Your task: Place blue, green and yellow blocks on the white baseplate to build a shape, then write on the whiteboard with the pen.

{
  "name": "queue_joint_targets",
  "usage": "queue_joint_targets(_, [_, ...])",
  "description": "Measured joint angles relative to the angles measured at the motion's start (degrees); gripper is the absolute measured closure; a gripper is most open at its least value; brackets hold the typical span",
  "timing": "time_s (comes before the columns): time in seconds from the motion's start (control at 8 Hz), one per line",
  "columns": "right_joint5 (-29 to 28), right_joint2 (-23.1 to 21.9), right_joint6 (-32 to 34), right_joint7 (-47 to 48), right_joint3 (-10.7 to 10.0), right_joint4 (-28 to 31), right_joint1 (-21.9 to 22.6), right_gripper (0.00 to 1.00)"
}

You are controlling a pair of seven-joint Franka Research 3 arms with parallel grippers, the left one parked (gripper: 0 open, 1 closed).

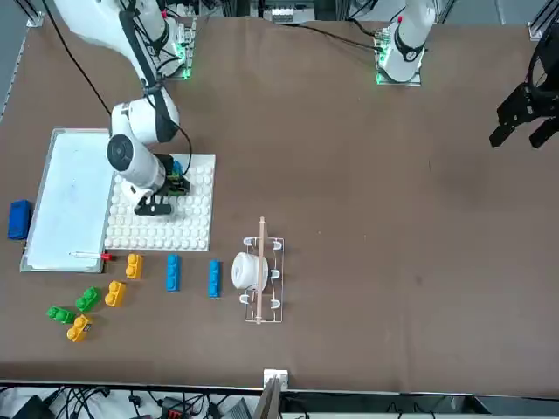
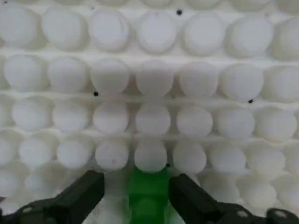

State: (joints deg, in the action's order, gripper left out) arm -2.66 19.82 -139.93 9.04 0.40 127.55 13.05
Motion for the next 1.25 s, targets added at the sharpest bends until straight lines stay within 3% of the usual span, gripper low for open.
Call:
queue_joint_targets(0.75, [0.0,-0.5,-0.2,-0.1,-0.2,-1.4,0.0,0.01])
queue_joint_targets(1.25, [0.0,-4.9,3.4,-0.1,-0.3,-2.9,0.0,0.0])
